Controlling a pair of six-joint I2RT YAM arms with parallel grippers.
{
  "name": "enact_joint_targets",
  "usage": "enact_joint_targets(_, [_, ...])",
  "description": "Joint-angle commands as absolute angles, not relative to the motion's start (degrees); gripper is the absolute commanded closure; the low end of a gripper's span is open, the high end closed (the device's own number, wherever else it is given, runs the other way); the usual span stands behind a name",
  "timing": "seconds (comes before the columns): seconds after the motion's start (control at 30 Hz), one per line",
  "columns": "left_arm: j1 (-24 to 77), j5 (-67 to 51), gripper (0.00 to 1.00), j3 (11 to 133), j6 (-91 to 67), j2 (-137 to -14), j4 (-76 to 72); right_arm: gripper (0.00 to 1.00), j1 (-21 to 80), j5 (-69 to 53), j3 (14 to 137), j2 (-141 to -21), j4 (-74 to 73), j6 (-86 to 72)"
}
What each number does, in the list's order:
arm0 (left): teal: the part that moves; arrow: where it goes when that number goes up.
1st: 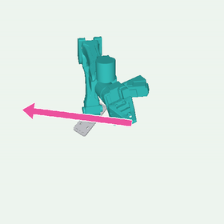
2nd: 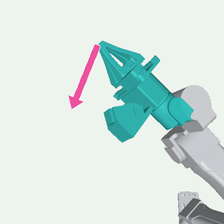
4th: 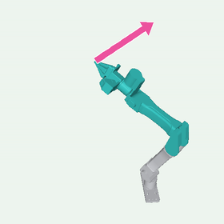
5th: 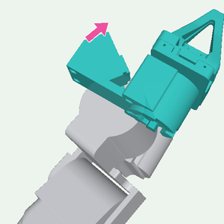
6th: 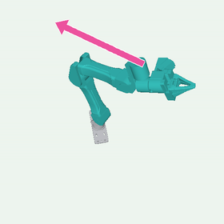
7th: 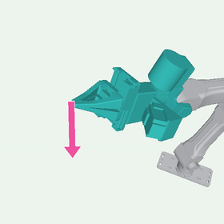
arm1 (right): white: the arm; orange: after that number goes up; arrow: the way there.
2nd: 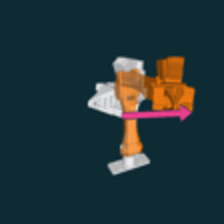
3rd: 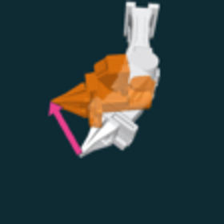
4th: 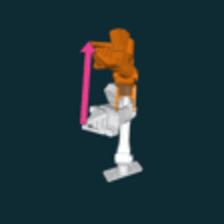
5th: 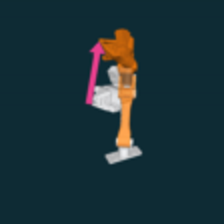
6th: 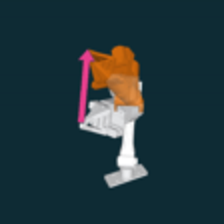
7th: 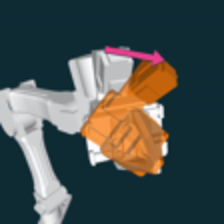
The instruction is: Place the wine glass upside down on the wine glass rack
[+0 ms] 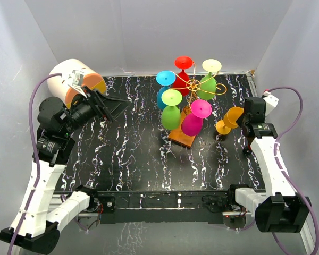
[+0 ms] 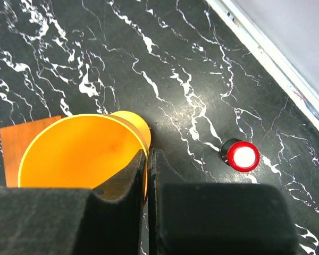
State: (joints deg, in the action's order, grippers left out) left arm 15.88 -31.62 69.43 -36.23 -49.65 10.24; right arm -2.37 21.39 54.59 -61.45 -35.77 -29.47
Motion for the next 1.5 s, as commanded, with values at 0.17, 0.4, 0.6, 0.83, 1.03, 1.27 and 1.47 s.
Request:
enact_joint_targets(0.17, [16.0, -38.3, 0.16, 66.9, -49.5, -49.7, -3.2, 1.00, -2.6, 25.5, 63.1, -52.4, -39.7, -32.5])
enact_joint_targets(0.4, [16.0, -39.7, 0.16, 69.4, -57.7, -52.1, -13.2, 1.00, -2.6, 24.9, 71.7, -46.3, -41.9, -33.2])
enact_joint_targets(0.6, [16.7, -39.5, 0.18, 69.7, -65.6, -55.7, -21.9, 1.00, -2.6, 21.8, 75.7, -42.2, -38.0, -33.2])
enact_joint_targets(0.83, [24.7, -31.9, 0.17, 71.5, -64.9, -58.5, -24.4, 1.00, -2.4, 19.0, 79.7, -41.9, -37.0, -33.9])
enact_joint_targets(1.03, [32.1, -25.2, 0.01, 75.0, -62.8, -62.6, -25.5, 1.00, -1.6, 14.1, 80.8, -41.1, -34.9, -32.1])
enact_joint_targets(1.27, [39.0, -22.0, 0.01, 81.0, -65.1, -72.0, -33.3, 1.00, -0.2, 8.3, 81.8, -40.7, -27.1, -29.4])
enact_joint_targets(1.47, [44.2, -18.6, 0.01, 85.4, -65.9, -77.8, -34.3, 1.00, 1.3, 4.7, 77.2, -38.0, -14.0, -29.0])
